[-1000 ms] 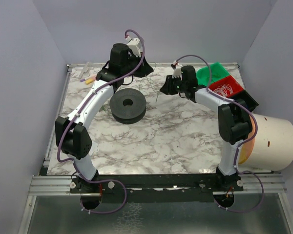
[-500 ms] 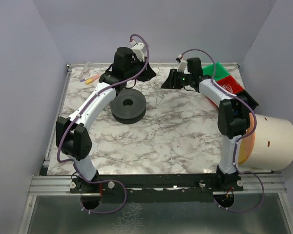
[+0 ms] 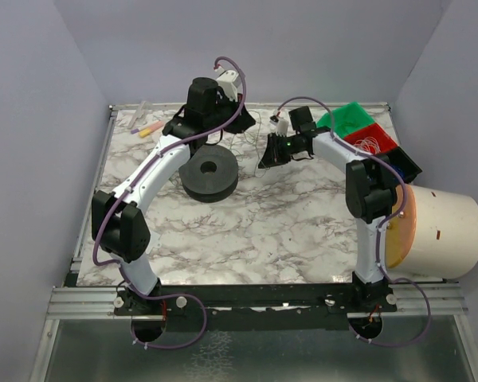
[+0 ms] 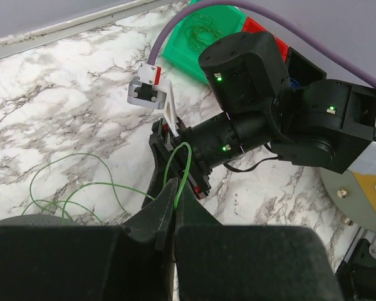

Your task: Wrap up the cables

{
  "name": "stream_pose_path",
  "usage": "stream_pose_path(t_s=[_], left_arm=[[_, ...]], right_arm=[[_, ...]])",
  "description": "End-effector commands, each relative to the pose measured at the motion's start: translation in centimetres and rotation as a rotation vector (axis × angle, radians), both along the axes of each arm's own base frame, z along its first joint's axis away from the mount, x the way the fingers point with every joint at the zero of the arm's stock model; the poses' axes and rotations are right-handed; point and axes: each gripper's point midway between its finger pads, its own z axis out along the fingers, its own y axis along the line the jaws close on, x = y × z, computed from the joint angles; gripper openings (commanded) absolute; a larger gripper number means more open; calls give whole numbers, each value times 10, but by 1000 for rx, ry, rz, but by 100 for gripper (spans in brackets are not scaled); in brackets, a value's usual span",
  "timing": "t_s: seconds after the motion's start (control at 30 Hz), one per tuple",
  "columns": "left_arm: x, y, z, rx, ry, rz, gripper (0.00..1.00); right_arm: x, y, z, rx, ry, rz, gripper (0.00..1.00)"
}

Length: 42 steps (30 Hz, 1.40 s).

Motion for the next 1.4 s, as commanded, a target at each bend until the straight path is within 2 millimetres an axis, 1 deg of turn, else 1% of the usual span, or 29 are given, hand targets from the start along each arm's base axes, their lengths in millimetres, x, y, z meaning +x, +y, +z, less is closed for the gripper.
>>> stream_pose_path(t_s=[0.0, 0.03, 0.07, 0.13, 0.23, 0.4, 0.5, 0.6, 0.7, 0.8, 0.9, 1.0, 1.1, 1.17, 1.23, 1.27, 1.37], left_arm=[[0, 5, 4, 25, -37, 21, 0], [0, 7, 1, 35, -36, 27, 0], [0, 9, -1, 49, -38, 35, 0], [2, 16, -7, 76, -43, 63, 0], [4, 29, -16, 105, -37, 106, 0], [5, 47, -36, 153, -12, 168, 0], [0, 51, -48, 183, 8, 163, 0], [-7, 53, -60, 211, 32, 142, 0], [-13, 60, -70, 255, 44, 136, 0], [-19, 71, -80, 307, 38, 152, 0], [-26, 84, -87, 357, 26, 171, 0], [-30, 98, -87, 392, 12, 202, 0], [-28, 116, -86, 406, 7, 249, 0], [-25, 125, -84, 405, 6, 271, 0], [-25, 129, -81, 398, 4, 275, 0], [-26, 128, -80, 392, 0, 264, 0], [-31, 118, -76, 358, -1, 207, 0]], right_arm=[[7, -11, 20, -26, -82, -3, 8], [12, -18, 25, -35, -109, -24, 2], [17, -27, 32, -41, -141, -53, 1], [26, -47, 46, -37, -201, -121, 0], [35, -84, 75, -6, -285, -262, 1], [35, -150, 121, 114, -398, -562, 1], [28, -178, 141, 198, -416, -674, 0], [20, -194, 155, 252, -411, -739, 1], [12, -215, 167, 275, -435, -836, 0], [7, -246, 175, 268, -450, -969, 0], [4, -280, 182, 216, -463, -1070, 0], [1, -314, 196, 185, -507, -1155, 0], [-5, -345, 201, 167, -513, -1225, 0], [-9, -360, 202, 152, -519, -1254, 1], [-12, -367, 201, 133, -530, -1264, 1], [-13, -363, 202, 131, -549, -1224, 1], [-16, -335, 208, 147, -590, -1035, 0]])
